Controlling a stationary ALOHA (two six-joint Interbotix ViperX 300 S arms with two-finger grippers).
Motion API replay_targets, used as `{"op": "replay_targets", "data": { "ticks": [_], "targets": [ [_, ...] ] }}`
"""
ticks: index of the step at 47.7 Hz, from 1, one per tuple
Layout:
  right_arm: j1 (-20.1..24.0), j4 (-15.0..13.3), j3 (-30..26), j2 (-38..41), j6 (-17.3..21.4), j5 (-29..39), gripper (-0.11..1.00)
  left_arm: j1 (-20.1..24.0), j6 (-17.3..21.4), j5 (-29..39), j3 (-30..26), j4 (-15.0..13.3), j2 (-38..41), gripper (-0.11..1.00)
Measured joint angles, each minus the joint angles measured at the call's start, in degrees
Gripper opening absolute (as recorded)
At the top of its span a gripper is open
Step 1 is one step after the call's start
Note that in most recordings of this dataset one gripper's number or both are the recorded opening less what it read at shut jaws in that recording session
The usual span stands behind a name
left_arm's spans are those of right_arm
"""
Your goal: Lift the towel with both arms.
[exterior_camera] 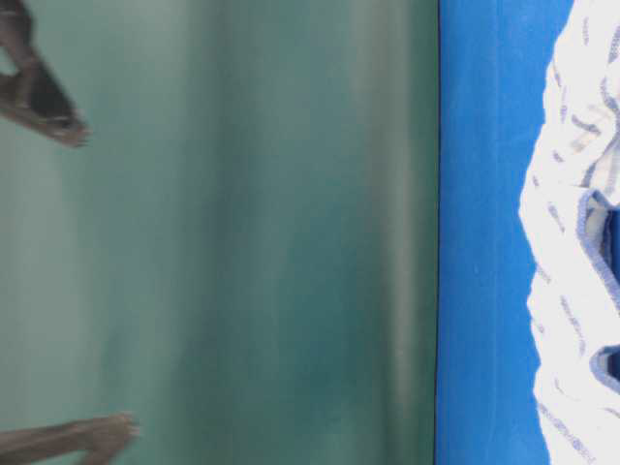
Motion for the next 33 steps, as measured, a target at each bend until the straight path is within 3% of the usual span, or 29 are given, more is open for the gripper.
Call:
{"op": "replay_targets", "data": {
  "ticks": [17,33],
  "targets": [
    [0.0,0.0,9.8,4.3,4.3,-8.3,0.71,-0.8,-0.2,-13.6,10.5,-0.2,5.4,0.89],
    [-0.2,0.0,15.6,15.2,6.7,-17.2,0.71,-1.0,-0.3,-24.9,16.3,-0.3,15.0,0.89]
  ]
}}
